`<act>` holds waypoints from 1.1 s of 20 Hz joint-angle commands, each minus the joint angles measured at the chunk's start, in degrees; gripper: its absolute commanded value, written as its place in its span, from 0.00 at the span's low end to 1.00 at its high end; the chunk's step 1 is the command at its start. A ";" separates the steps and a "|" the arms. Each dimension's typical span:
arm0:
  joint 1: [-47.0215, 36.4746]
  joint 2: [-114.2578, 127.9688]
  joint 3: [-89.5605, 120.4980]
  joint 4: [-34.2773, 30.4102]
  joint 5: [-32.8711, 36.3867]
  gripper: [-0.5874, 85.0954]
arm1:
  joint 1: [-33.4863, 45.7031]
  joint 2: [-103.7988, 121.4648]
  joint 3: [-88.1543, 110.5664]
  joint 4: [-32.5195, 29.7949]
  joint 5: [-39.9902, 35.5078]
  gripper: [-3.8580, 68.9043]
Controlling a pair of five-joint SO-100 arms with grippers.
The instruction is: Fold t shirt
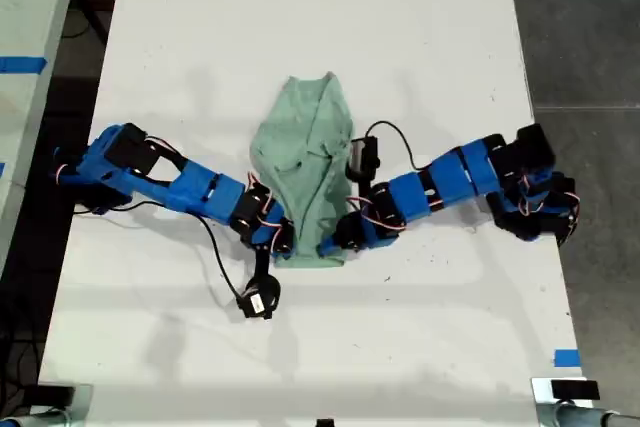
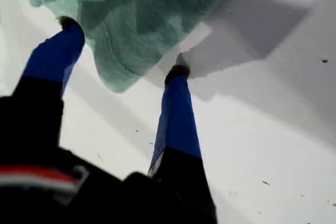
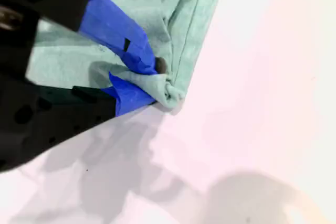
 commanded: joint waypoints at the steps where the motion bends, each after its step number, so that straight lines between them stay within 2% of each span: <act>1: 2.64 0.26 -1.41 -0.62 0.35 0.01 | 1.14 -2.20 -3.78 -2.02 0.97 0.03; 6: 6.06 0.35 -2.20 -1.23 -0.97 0.01 | -4.66 -8.35 -13.27 -0.88 6.15 0.03; 8: 9.32 -0.35 -2.99 -1.85 -2.99 0.01 | -8.88 -17.75 -29.71 3.78 7.91 0.03; 10: 12.13 1.23 -3.34 -1.85 -4.75 0.01 | -12.22 -18.11 -32.52 -0.70 8.88 0.03; 13: 13.71 5.54 -3.34 0.44 -5.01 0.01 | -13.97 -8.88 -29.18 -2.90 7.12 0.03; 17: 11.60 12.83 -2.64 11.60 -6.50 0.01 | -9.23 1.58 -24.43 -0.97 1.76 0.03; 22: -1.23 20.39 -2.20 15.82 2.81 0.01 | -0.44 10.37 -20.04 2.46 -1.23 0.03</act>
